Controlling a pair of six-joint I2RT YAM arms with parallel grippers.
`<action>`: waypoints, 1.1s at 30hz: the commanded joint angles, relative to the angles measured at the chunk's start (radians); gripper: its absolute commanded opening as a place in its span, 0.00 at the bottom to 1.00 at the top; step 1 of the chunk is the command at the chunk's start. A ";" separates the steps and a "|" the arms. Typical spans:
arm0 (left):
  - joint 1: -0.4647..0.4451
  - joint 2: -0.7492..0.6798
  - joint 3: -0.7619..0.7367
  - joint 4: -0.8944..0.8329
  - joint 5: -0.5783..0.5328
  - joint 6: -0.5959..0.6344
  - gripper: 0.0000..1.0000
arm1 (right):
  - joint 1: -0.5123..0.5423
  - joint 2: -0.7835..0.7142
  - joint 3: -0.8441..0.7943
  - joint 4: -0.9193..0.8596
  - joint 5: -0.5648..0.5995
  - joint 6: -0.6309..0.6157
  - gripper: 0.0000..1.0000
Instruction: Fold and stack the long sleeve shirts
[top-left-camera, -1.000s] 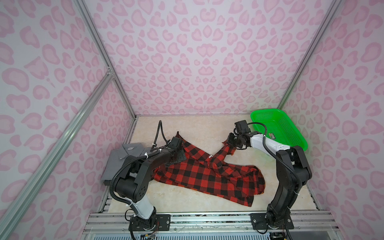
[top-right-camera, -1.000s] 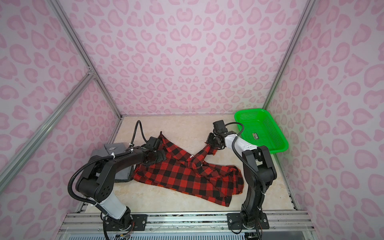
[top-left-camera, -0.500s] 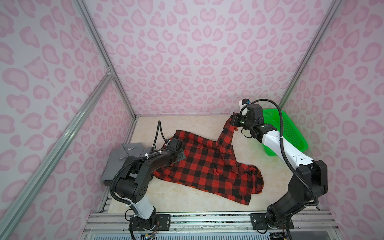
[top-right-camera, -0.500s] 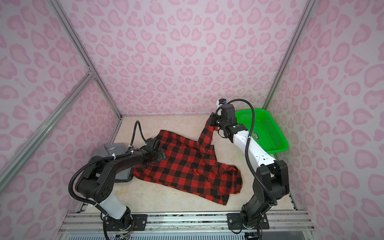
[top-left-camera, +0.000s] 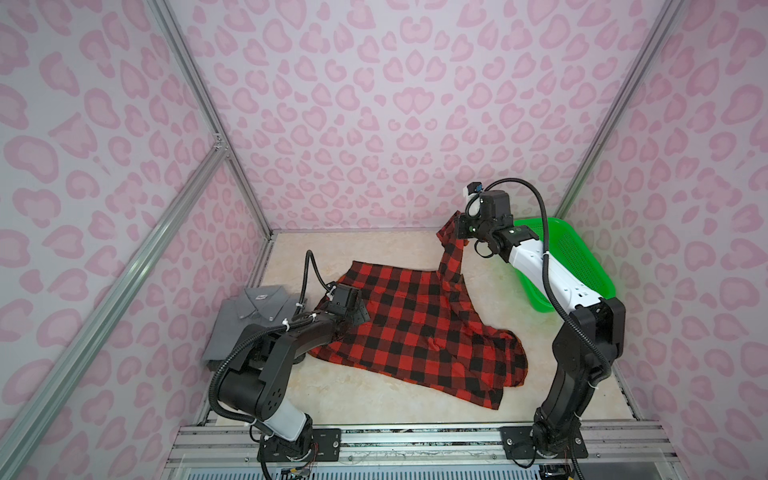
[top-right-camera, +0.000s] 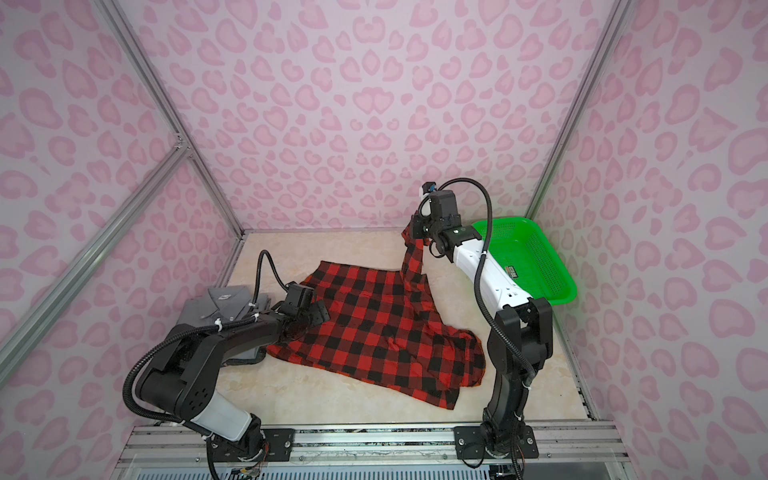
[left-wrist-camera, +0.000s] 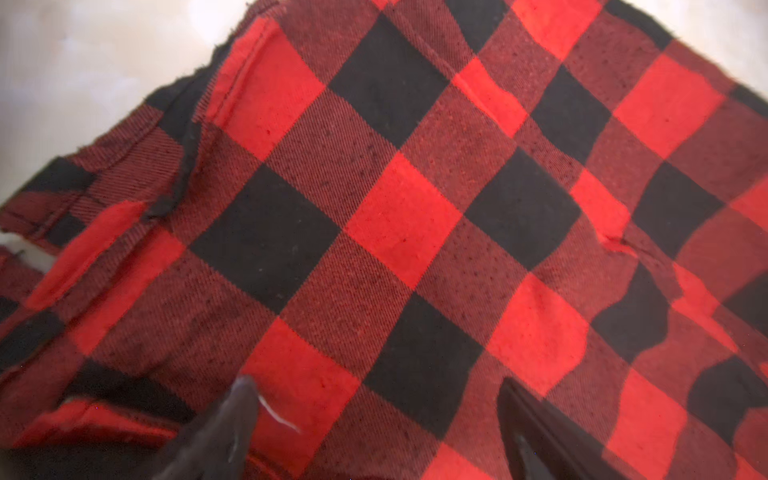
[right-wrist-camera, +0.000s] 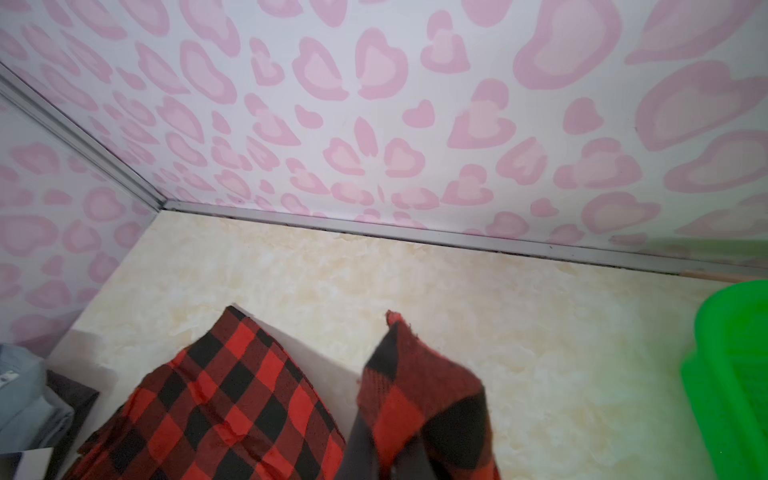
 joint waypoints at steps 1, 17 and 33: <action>-0.012 -0.027 -0.066 -0.382 0.211 -0.132 0.92 | 0.078 -0.005 0.018 0.015 0.180 -0.171 0.00; -0.028 -0.277 -0.051 -0.541 0.114 -0.176 0.92 | 0.367 0.001 -0.297 -0.006 -0.011 0.014 0.22; -0.027 -0.281 -0.017 -0.549 0.070 -0.146 0.92 | 0.188 0.070 -0.223 -0.162 -0.274 0.146 0.53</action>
